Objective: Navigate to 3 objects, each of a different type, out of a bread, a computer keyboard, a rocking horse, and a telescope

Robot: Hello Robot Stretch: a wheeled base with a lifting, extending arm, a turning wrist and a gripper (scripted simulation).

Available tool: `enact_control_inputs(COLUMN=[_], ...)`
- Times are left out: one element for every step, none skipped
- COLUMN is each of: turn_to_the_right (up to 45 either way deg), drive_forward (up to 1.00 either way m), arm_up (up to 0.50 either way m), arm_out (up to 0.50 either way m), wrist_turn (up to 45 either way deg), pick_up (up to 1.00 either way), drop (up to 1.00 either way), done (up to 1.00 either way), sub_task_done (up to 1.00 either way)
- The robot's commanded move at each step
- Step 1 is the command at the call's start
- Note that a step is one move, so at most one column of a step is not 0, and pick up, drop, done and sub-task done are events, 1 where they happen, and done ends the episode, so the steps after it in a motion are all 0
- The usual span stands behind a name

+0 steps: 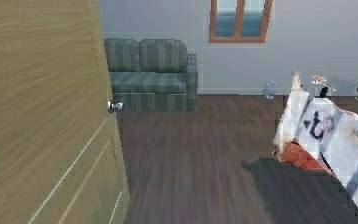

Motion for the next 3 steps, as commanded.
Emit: enact_control_inputs(turn_to_the_right=[0.0,12.0,0.0], drive_forward=[0.3,0.0,1.0], arm_up=[0.0,0.0,0.0], arm_out=[0.0,0.0,0.0], wrist_turn=[0.0,0.0,0.0], pick_up=[0.0,0.0,0.0], drop=[0.0,0.0,0.0], done=[0.0,0.0,0.0], sub_task_done=[0.0,0.0,0.0])
